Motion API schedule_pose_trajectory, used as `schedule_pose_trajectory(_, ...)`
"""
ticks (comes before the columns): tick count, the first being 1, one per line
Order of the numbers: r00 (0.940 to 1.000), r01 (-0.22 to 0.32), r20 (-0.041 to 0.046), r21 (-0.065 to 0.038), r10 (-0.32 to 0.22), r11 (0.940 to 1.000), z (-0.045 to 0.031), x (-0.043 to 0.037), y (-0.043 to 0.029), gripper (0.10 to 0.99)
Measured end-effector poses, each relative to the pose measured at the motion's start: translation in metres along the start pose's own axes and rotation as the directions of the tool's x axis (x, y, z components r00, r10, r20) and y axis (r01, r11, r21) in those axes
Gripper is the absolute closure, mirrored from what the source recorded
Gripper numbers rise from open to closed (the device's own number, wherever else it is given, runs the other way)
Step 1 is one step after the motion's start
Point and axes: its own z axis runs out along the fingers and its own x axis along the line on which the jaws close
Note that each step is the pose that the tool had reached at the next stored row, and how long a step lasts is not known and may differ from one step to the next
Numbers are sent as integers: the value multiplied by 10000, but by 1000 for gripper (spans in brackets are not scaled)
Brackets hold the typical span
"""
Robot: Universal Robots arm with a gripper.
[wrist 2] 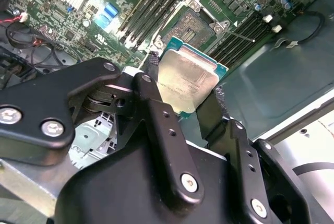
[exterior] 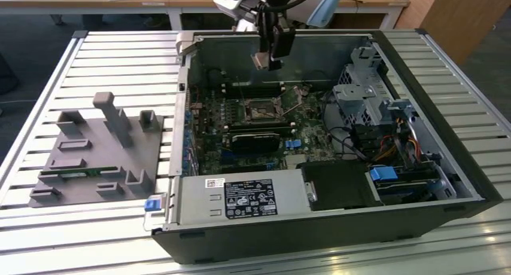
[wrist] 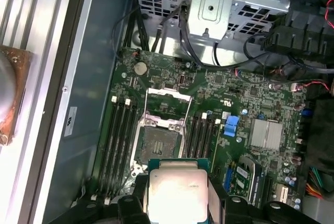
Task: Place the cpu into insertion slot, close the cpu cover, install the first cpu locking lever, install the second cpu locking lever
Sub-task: 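Place the cpu into insertion slot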
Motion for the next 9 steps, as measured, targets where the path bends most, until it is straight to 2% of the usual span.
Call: schedule_pose_trajectory(9,9981,-623,38,7,623,9981,11,0,0,545)
